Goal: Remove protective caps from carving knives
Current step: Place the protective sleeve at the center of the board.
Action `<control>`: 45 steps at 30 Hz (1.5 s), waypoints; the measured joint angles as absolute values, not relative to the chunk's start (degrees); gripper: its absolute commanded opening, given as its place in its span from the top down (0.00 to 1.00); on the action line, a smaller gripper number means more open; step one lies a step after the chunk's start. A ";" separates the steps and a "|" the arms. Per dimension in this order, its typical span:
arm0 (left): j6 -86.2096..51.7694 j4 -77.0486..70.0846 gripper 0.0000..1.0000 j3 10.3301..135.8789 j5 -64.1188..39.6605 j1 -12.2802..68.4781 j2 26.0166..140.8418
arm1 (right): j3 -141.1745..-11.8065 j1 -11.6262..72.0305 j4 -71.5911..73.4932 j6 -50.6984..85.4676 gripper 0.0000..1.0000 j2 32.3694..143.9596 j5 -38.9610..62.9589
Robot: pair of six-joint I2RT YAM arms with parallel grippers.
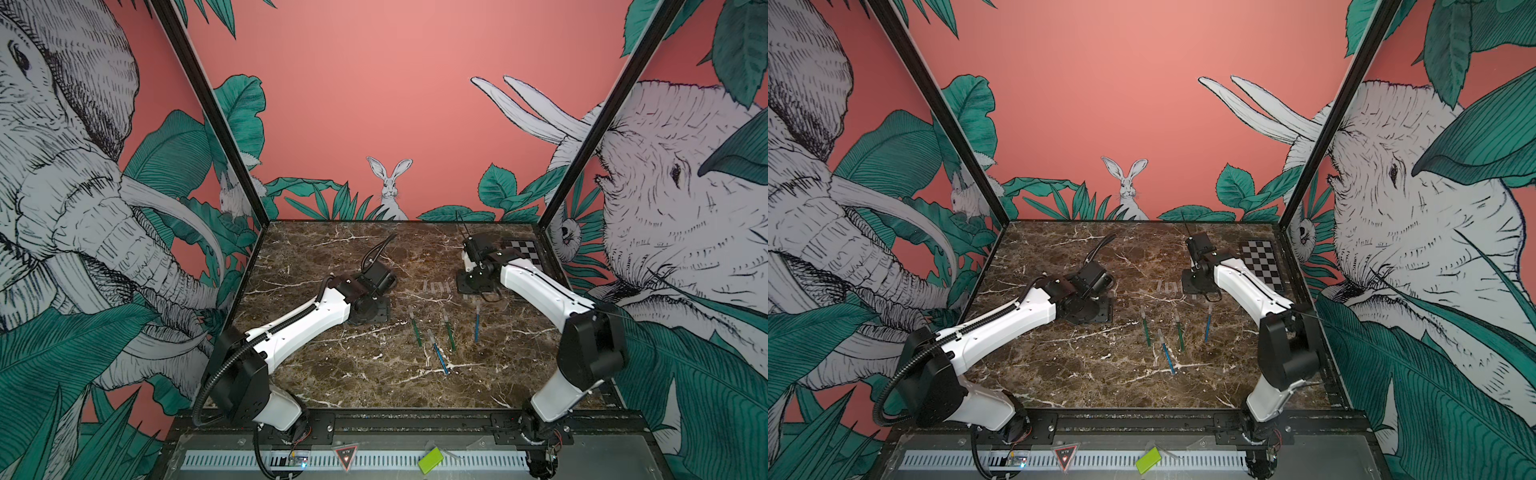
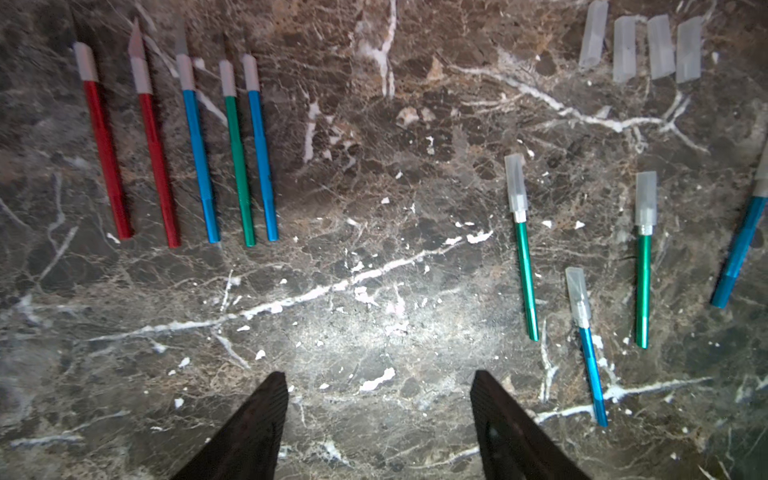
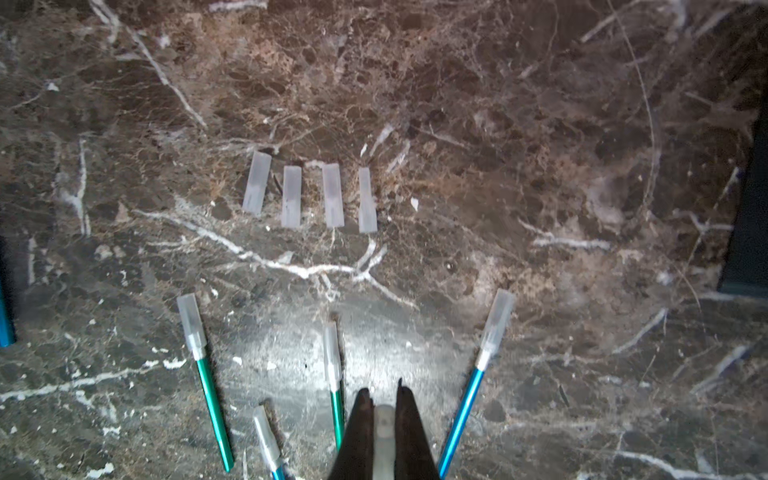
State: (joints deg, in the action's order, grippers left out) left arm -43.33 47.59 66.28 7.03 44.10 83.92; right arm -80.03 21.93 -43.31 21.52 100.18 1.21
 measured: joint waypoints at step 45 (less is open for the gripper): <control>-49.93 40.77 0.29 60.90 4.29 46.50 84.84 | -96.62 18.37 -43.75 19.07 1.00 124.84 2.61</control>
